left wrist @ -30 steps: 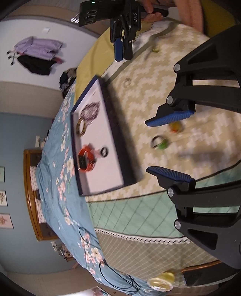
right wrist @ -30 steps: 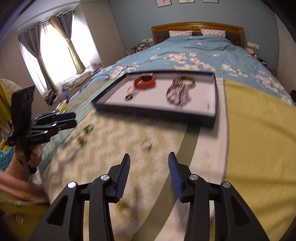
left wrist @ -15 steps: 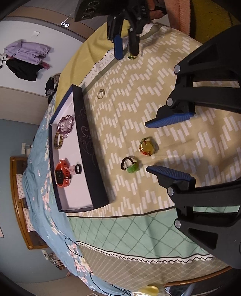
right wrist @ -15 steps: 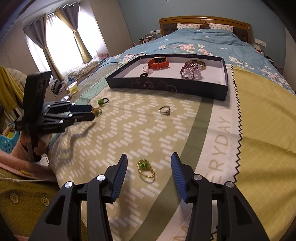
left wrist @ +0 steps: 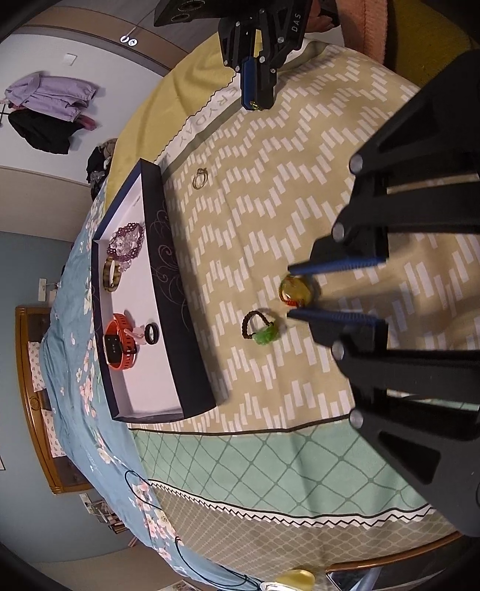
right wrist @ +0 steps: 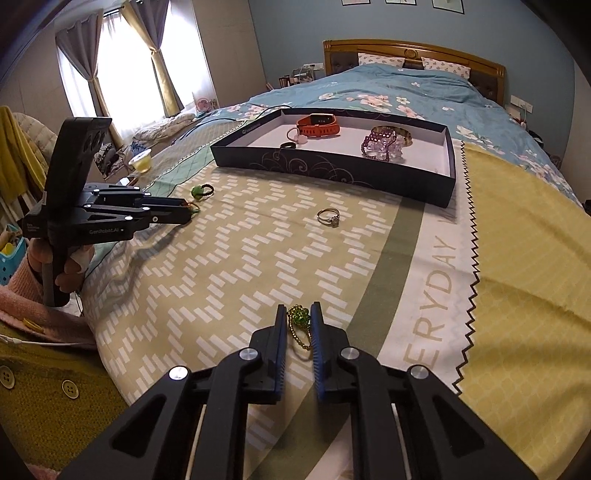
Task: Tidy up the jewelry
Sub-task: 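Grasp the amber ring with the left tool while the right tool grasps the green-stone gold ring, then carry the amber ring into the box with the left tool while the right tool releases the gold ring there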
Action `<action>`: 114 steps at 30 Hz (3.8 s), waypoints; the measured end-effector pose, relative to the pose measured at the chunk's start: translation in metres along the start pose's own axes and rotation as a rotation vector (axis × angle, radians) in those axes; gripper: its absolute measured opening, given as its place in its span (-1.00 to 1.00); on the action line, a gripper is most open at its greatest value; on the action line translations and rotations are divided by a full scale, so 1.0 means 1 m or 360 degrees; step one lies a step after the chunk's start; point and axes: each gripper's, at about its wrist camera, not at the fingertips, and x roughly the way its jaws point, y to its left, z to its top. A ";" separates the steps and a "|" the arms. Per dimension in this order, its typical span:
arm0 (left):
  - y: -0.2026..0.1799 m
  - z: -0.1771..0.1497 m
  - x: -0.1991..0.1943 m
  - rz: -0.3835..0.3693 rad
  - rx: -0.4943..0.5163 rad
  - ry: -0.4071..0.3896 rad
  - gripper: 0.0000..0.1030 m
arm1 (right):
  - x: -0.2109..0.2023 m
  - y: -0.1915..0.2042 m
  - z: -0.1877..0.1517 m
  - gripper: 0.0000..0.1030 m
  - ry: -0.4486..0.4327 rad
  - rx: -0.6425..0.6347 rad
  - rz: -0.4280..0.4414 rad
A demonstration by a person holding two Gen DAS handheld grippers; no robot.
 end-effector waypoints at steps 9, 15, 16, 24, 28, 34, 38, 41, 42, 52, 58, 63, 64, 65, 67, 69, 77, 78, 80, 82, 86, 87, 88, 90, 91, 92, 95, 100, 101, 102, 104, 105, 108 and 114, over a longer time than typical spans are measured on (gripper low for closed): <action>-0.002 0.002 -0.002 -0.0008 -0.0010 -0.0027 -0.67 | -0.002 -0.005 0.014 -0.80 -0.0064 0.0047 0.0018; -0.005 0.008 -0.014 -0.0020 0.0001 -0.0097 -0.67 | -0.003 -0.009 0.028 -0.80 -0.0127 0.0066 0.0015; -0.006 0.011 -0.016 -0.0021 0.0004 -0.0110 -0.67 | -0.003 -0.010 0.031 -0.80 -0.0136 0.0069 0.0017; -0.005 0.034 -0.030 -0.0028 0.0019 -0.0225 -0.67 | 0.000 -0.018 0.061 -0.80 -0.0225 0.0064 0.0001; -0.005 0.047 -0.032 -0.0014 0.0026 -0.0265 -0.67 | 0.001 -0.025 0.075 -0.80 -0.0264 0.0066 0.0006; 0.001 0.065 -0.030 0.0007 0.0024 -0.0295 -0.67 | 0.005 -0.032 0.093 -0.80 -0.0302 0.0068 -0.0001; 0.004 0.075 -0.026 0.0023 0.0020 -0.0308 -0.67 | 0.009 -0.037 0.106 -0.80 -0.0314 0.0071 0.0002; 0.005 0.084 -0.023 0.0032 0.0024 -0.0318 -0.67 | 0.014 -0.041 0.116 -0.80 -0.0313 0.0060 -0.0016; 0.006 0.086 -0.022 0.0031 0.0025 -0.0319 -0.67 | 0.016 -0.042 0.118 -0.80 -0.0311 0.0058 -0.0018; 0.011 0.107 -0.002 0.0062 0.0026 -0.0301 -0.67 | 0.033 -0.050 0.141 -0.80 -0.0282 0.0030 -0.0036; 0.015 0.114 0.011 0.0078 0.0012 -0.0283 -0.67 | 0.044 -0.053 0.149 -0.80 -0.0259 0.0026 -0.0046; 0.018 0.118 0.018 0.0086 -0.0002 -0.0269 -0.67 | 0.050 -0.057 0.153 -0.80 -0.0249 0.0038 -0.0054; 0.019 0.119 0.020 0.0087 -0.0004 -0.0266 -0.67 | 0.051 -0.058 0.154 -0.80 -0.0250 0.0040 -0.0058; 0.019 0.120 0.022 0.0088 -0.0005 -0.0264 -0.67 | 0.052 -0.059 0.155 -0.80 -0.0250 0.0042 -0.0060; 0.020 0.121 0.025 0.0088 -0.0009 -0.0255 -0.67 | 0.054 -0.061 0.157 -0.80 -0.0248 0.0046 -0.0064; 0.021 0.123 0.029 0.0090 -0.0012 -0.0245 -0.67 | 0.057 -0.063 0.159 -0.80 -0.0243 0.0050 -0.0075; 0.021 0.131 0.042 0.0095 -0.0012 -0.0218 -0.67 | 0.068 -0.068 0.167 -0.80 -0.0214 0.0053 -0.0103; 0.021 0.132 0.044 0.0094 -0.0012 -0.0212 -0.67 | 0.069 -0.069 0.167 -0.80 -0.0212 0.0054 -0.0106; 0.021 0.133 0.048 0.0097 -0.0011 -0.0203 -0.67 | 0.071 -0.070 0.168 -0.80 -0.0205 0.0054 -0.0111; 0.021 0.135 0.052 0.0098 -0.0014 -0.0192 -0.67 | 0.073 -0.071 0.169 -0.80 -0.0199 0.0057 -0.0116; 0.024 0.135 0.059 0.0099 -0.0022 -0.0171 -0.67 | 0.079 -0.074 0.172 -0.80 -0.0182 0.0056 -0.0130; 0.025 0.136 0.061 0.0098 -0.0028 -0.0164 -0.67 | 0.080 -0.074 0.172 -0.80 -0.0178 0.0055 -0.0133; 0.025 0.136 0.062 0.0099 -0.0031 -0.0161 -0.67 | 0.082 -0.074 0.173 -0.80 -0.0174 0.0054 -0.0137; 0.027 0.136 0.064 0.0098 -0.0039 -0.0152 -0.67 | 0.085 -0.075 0.174 -0.80 -0.0163 0.0055 -0.0139; 0.027 0.137 0.065 0.0098 -0.0041 -0.0149 -0.67 | 0.086 -0.075 0.173 -0.80 -0.0161 0.0055 -0.0142; 0.028 0.137 0.066 0.0098 -0.0043 -0.0146 -0.67 | 0.087 -0.076 0.173 -0.80 -0.0156 0.0054 -0.0145; 0.029 0.138 0.069 0.0104 -0.0046 -0.0134 -0.67 | 0.092 -0.078 0.173 -0.80 -0.0141 0.0064 -0.0154; 0.029 0.141 0.077 0.0111 -0.0046 -0.0113 -0.67 | 0.097 -0.083 0.174 -0.80 -0.0122 0.0078 -0.0171; 0.029 0.141 0.078 0.0113 -0.0046 -0.0108 -0.67 | 0.098 -0.084 0.174 -0.80 -0.0118 0.0081 -0.0173; 0.029 0.141 0.080 0.0114 -0.0045 -0.0104 -0.67 | 0.099 -0.084 0.174 -0.80 -0.0114 0.0083 -0.0176; 0.030 0.142 0.082 0.0118 -0.0048 -0.0098 -0.67 | 0.102 -0.085 0.174 -0.80 -0.0106 0.0087 -0.0183; 0.031 0.142 0.084 0.0117 -0.0052 -0.0091 -0.67 | 0.103 -0.085 0.174 -0.79 -0.0104 0.0087 -0.0187; 0.033 0.143 0.089 0.0112 -0.0062 -0.0068 -0.67 | 0.106 -0.087 0.175 -0.78 -0.0094 0.0095 -0.0202; 0.034 0.143 0.092 0.0113 -0.0069 -0.0066 -0.66 | 0.100 -0.090 0.174 -0.67 -0.0124 0.0129 -0.0210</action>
